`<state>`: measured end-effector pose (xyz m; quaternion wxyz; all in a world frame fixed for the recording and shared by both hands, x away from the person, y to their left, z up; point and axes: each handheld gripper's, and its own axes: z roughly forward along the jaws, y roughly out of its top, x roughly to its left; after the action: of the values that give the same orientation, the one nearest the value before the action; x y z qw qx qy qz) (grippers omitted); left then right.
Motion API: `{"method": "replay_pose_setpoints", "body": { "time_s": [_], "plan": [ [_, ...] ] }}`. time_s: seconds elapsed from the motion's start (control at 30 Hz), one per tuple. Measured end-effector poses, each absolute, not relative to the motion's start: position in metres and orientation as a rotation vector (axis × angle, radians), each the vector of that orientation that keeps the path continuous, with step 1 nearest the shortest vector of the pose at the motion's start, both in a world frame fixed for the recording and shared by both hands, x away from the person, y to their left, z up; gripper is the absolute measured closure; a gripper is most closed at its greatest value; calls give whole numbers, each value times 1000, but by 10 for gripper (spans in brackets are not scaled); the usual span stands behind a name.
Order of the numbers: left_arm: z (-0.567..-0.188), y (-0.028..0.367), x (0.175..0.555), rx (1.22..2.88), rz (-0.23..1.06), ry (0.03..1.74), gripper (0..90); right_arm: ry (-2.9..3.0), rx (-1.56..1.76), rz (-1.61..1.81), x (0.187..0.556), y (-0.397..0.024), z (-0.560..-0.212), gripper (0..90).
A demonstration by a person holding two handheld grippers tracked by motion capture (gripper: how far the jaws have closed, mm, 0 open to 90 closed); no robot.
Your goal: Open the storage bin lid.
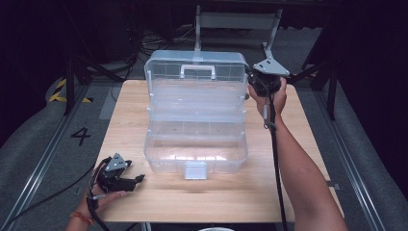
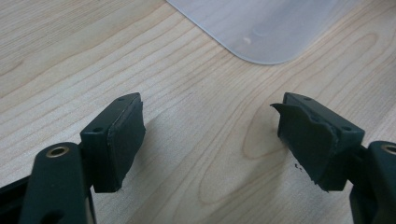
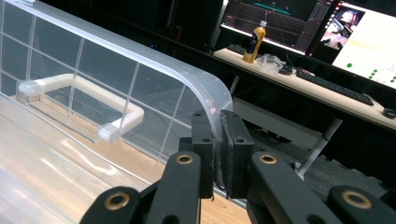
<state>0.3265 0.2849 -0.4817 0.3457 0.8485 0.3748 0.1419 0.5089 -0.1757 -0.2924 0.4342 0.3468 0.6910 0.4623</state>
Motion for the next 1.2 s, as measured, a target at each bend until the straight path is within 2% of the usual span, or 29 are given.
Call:
{"method": "replay_pose_setpoints", "body": {
  "time_s": [1.2],
  "plan": [
    [-482, 285, 326, 2203, 370, 974, 234, 1804, 916, 1138, 551, -177, -296, 853]
  ]
}}
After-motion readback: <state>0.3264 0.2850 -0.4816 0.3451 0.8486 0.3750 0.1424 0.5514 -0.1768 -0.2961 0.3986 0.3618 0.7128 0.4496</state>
